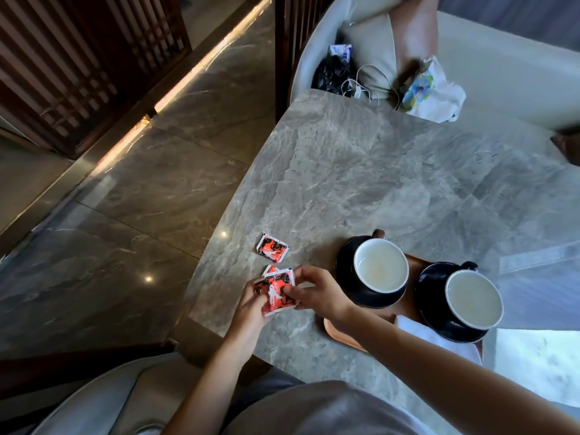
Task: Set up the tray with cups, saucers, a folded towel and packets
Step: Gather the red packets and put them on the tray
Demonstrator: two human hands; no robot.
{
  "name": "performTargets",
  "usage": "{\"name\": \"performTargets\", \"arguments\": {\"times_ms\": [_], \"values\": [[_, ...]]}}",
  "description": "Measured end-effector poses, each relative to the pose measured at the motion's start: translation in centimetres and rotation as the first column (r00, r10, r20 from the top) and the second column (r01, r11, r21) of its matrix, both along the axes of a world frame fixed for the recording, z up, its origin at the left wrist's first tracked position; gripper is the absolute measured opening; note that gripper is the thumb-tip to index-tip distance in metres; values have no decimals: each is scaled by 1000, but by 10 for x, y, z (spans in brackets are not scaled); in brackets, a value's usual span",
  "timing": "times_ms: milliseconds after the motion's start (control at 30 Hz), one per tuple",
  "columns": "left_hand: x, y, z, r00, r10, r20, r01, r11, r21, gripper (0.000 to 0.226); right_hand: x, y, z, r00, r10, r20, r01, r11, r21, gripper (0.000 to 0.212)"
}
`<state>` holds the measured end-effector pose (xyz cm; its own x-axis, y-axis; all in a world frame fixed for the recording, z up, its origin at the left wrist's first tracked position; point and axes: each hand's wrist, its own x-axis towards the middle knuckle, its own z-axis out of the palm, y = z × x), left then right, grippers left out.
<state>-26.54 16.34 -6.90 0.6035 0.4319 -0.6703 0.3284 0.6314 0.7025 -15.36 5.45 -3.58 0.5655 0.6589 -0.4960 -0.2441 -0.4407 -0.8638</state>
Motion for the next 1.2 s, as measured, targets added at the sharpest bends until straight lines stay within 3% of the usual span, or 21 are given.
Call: {"name": "performTargets", "arguments": {"times_ms": [233,400,500,633,867,933,1200], "values": [[6,2,7,992,117,-40,-123,935,-331,41,-6,12,-4,971,77,228,-51,992,-115,31],[-17,-1,14,995,33,96,-16,983,-181,18,-12,14,-8,882,248,401,-168,960,-225,27],[-14,-6,16,996,81,39,-74,984,-164,18,-12,15,-10,858,292,423,-197,947,-253,32],[-10,-3,16,991,128,45,-117,975,-190,18,-9,18,-10,866,339,367,-244,928,-280,31],[-5,-4,13,994,113,7,-112,993,-36,21,-9,20,-8,859,404,315,-302,896,-325,8],[-4,-3,14,993,115,14,-115,993,-8,19,-11,22,-7,873,397,285,-304,897,-320,16],[-4,4,12,973,232,-7,-232,970,-72,15,-13,36,-9,893,427,143,-361,869,-339,7]]}}
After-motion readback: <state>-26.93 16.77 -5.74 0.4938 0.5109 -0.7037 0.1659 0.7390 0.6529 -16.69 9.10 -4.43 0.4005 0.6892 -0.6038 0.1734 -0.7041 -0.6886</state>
